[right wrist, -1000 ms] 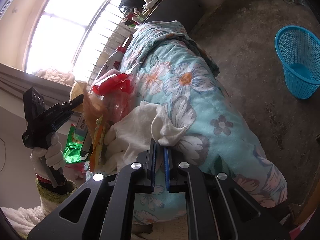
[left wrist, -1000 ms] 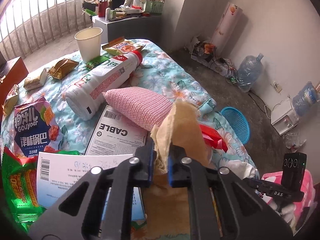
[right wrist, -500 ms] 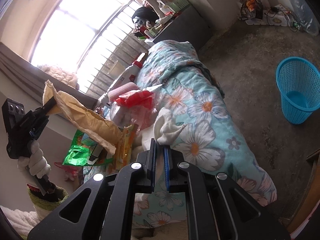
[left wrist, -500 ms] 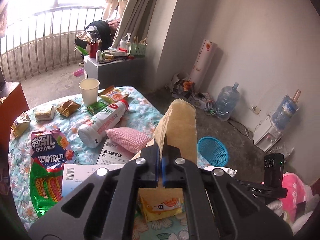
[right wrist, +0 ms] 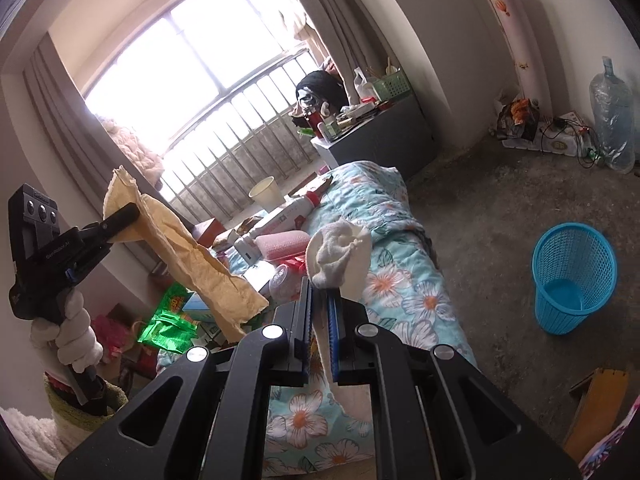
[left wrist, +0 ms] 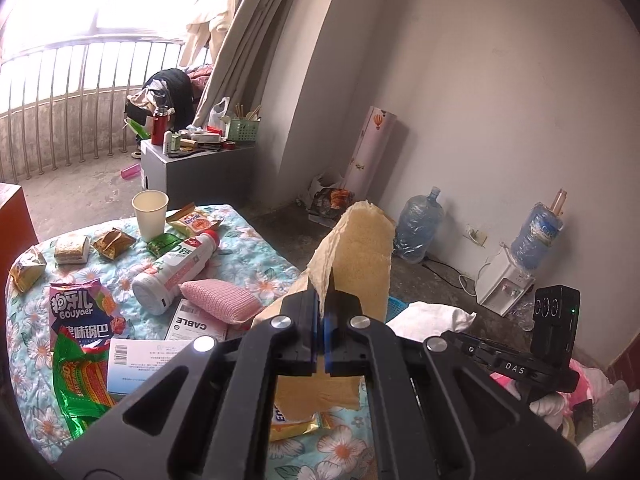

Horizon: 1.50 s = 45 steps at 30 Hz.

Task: Collect trash
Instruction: 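Carry the napkin and tissue in both grippers over the blue wastebasket, then open both grippers to drop the napkin and tissue into the wastebasket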

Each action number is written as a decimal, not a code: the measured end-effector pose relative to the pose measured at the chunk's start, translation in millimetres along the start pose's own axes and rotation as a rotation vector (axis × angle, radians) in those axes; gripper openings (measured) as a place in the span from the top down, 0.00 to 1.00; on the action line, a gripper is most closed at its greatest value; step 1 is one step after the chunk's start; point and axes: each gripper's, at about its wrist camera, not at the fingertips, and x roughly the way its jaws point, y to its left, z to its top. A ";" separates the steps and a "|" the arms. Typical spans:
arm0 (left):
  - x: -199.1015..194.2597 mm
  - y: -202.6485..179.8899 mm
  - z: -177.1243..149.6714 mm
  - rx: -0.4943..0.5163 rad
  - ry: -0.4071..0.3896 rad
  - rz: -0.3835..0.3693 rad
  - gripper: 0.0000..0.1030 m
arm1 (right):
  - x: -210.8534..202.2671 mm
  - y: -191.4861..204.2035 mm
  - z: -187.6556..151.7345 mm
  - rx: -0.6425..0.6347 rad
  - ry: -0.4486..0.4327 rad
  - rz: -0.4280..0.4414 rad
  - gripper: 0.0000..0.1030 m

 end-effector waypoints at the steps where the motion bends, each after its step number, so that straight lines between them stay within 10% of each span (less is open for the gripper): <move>1: 2.8 -4.8 2.0 0.008 0.003 -0.010 1.00 | -3.7 -2.9 1.0 0.012 -0.011 -0.004 0.93; 11: 67.2 -74.4 25.6 0.082 0.057 -0.134 1.00 | -56.1 -68.7 24.1 0.148 -0.154 -0.054 0.93; 23: 255.0 -208.0 31.3 0.259 0.277 -0.221 1.00 | -77.8 -216.3 60.9 0.376 -0.279 -0.303 0.93; 40: 566.0 -295.0 -77.6 0.387 0.588 -0.210 0.99 | 50.9 -436.1 63.0 0.595 -0.075 -0.495 0.91; 42: 592.7 -295.0 -95.6 0.389 0.624 -0.179 0.83 | 69.4 -461.5 58.4 0.629 -0.028 -0.501 0.88; 43: 604.1 -293.5 -104.0 0.397 0.645 -0.153 0.55 | 79.5 -474.4 54.5 0.647 0.008 -0.503 0.74; 45: 618.5 -287.4 -117.6 0.417 0.642 -0.077 0.44 | 94.9 -493.0 44.2 0.690 0.059 -0.529 0.49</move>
